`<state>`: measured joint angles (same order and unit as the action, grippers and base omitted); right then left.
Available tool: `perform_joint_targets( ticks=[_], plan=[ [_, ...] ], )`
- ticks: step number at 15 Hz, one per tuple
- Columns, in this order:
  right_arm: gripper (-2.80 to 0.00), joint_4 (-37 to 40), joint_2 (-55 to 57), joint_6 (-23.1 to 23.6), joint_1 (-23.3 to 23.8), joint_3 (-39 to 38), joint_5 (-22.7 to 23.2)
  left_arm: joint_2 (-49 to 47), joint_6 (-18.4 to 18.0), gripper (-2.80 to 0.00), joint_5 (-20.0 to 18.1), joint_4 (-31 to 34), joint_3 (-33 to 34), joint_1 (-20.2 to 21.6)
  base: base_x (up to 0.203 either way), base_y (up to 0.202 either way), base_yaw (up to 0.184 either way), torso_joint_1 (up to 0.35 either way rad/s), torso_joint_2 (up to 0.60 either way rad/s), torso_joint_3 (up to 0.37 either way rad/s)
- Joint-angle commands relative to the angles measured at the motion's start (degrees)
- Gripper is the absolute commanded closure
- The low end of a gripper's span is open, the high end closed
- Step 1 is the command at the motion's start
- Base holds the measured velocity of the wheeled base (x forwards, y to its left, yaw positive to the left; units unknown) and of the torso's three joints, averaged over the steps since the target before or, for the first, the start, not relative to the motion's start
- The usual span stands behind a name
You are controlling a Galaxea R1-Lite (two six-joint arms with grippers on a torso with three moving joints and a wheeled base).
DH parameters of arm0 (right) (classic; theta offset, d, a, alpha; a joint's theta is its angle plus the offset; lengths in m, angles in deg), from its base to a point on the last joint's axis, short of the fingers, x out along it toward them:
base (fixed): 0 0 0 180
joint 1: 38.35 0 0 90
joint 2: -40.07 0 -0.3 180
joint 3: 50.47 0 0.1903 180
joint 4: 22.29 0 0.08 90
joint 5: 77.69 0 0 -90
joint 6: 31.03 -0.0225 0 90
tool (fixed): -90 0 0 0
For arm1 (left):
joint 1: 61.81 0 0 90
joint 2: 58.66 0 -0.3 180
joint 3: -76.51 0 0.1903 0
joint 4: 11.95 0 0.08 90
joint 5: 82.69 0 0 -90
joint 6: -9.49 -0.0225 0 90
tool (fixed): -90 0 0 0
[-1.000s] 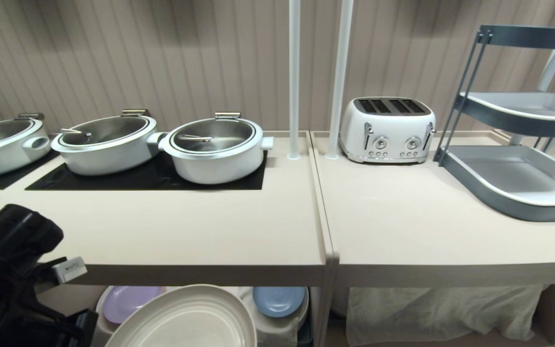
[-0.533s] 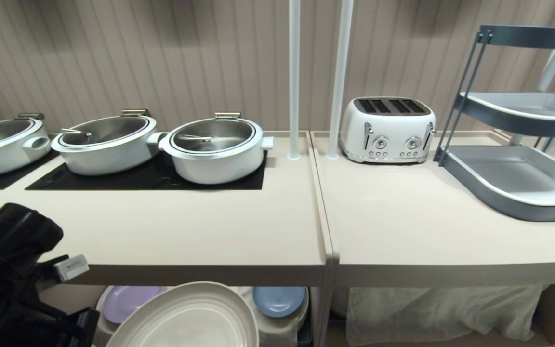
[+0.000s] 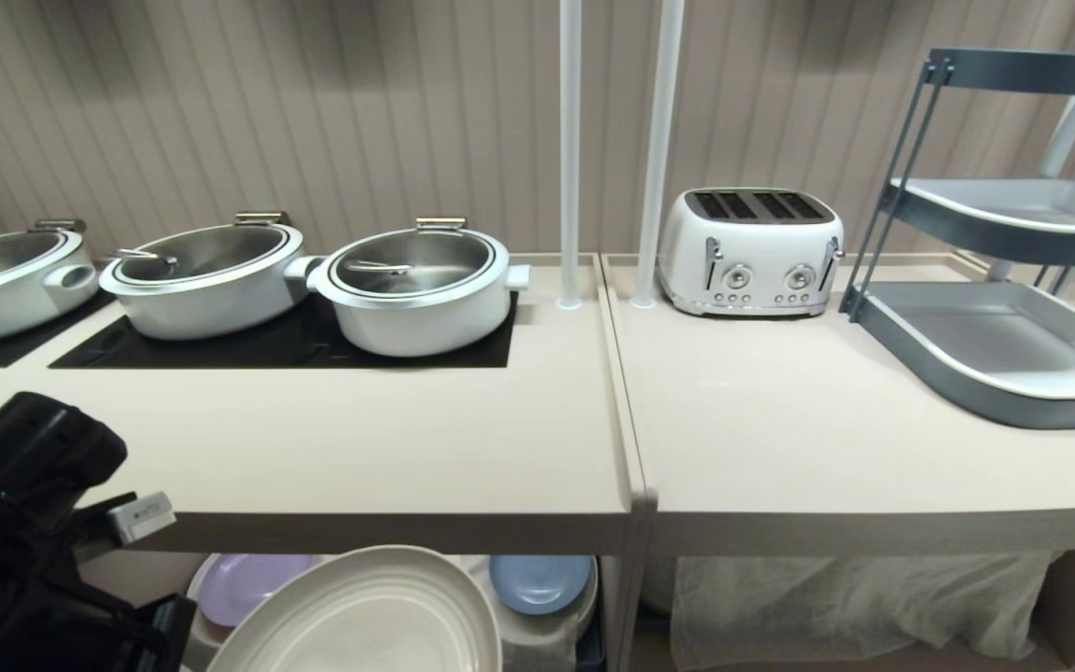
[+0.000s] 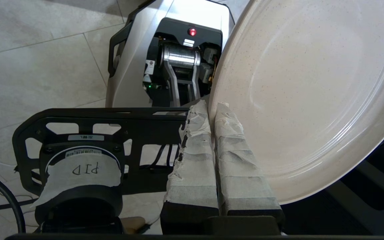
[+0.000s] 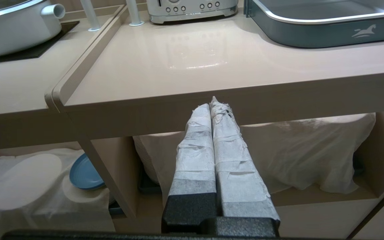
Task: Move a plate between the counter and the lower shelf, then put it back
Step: Put the plate in the cupboard
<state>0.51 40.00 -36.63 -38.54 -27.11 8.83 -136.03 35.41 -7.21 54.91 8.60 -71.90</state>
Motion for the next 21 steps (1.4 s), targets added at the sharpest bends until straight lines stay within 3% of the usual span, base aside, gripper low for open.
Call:
perform_joint_targets(
  ticks=[1, 15, 21],
  plan=[
    [0.0, -0.04, 0.07, -0.02, 0.01, 0.0, -0.03, -0.24, 0.18, 0.0, 0.02, 0.28, 0.07, 0.06, 0.0, 0.0, 0.0, 0.0, 0.0, 0.0],
    [0.0, 0.03, 0.07, -0.11, 0.0, 0.0, -0.03, 0.02, 0.27, 0.0, 0.19, 0.37, 0.25, 0.24, 0.0, 0.0, 0.0, 0.0, 0.0, 0.0],
    [0.0, -0.04, 0.07, -0.11, -0.05, 0.0, -0.03, 0.02, 0.18, 0.0, 0.28, 0.37, 0.16, 0.24, 0.0, 0.0, 0.0, -0.131, 0.27, 0.144]
  ],
)
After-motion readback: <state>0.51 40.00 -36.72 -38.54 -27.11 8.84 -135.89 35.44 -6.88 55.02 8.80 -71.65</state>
